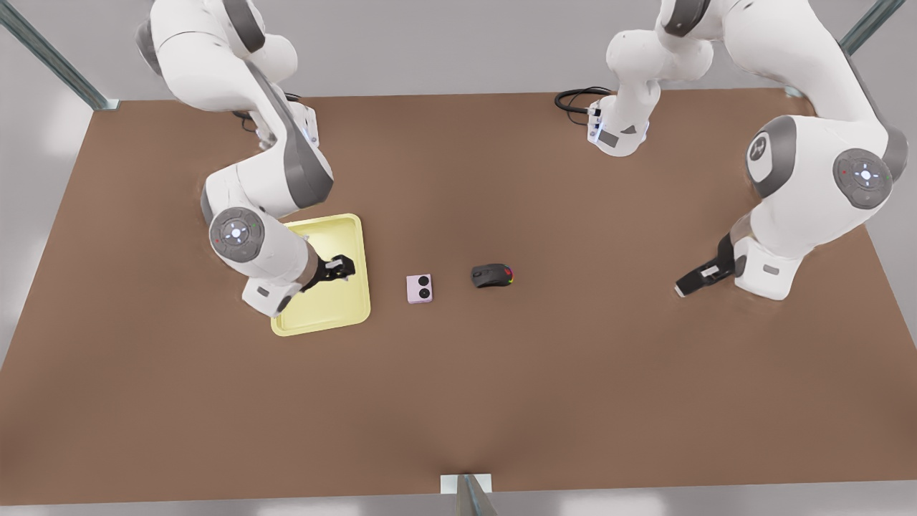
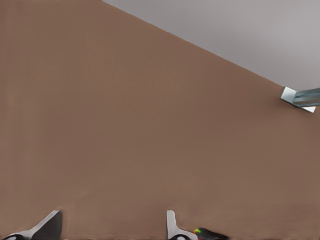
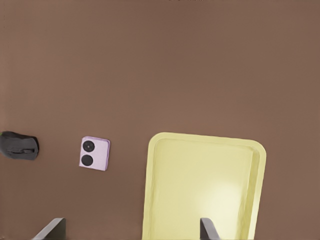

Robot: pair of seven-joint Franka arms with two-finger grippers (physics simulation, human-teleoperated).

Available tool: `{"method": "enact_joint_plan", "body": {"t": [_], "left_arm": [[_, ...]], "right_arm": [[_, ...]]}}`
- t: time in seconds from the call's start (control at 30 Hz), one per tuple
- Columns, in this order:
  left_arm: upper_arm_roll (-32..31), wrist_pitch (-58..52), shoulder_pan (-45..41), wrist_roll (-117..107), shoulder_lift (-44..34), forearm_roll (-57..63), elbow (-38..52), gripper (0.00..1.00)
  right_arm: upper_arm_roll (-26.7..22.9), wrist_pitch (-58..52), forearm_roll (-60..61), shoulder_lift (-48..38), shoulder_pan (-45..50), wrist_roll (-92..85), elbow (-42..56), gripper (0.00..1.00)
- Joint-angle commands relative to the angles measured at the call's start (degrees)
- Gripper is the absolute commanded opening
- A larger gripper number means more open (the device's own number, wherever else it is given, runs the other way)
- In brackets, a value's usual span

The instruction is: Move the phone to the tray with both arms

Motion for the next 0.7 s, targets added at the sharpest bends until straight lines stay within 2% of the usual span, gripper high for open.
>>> {"method": "enact_joint_plan", "body": {"t": [0.0,0.17,0.3,0.47,0.57,0.67], "left_arm": [[-1.8,-7.9,1.7,33.0,-4.5,4.6,-3.6,1.0],[-1.6,-7.9,1.6,32.8,-2.1,5.2,-2.7,1.0],[-1.6,-7.8,1.6,32.7,-0.8,5.2,-2.8,1.0],[-1.7,-7.6,1.6,32.8,0.1,4.7,-2.9,1.0],[-1.7,-7.5,1.6,32.8,0.4,4.6,-2.8,1.0],[-1.7,-7.4,1.5,32.7,1.0,4.5,-2.8,1.0]], "right_arm": [[0.3,9.0,-0.3,4.5,2.6,22.4,2.0,1.0],[-0.1,22.9,-2.1,15.8,8.1,26.4,2.4,1.0],[0.0,23.6,-4.2,21.8,8.5,25.1,6.4,1.0],[0.0,32.6,-6.9,21.7,10.0,23.8,-1.7,1.0],[0.3,42.4,-6.3,16.0,9.7,20.8,-14.6,1.0],[0.5,42.2,-6.2,14.3,10.3,20.8,-15.9,1.0]]}}
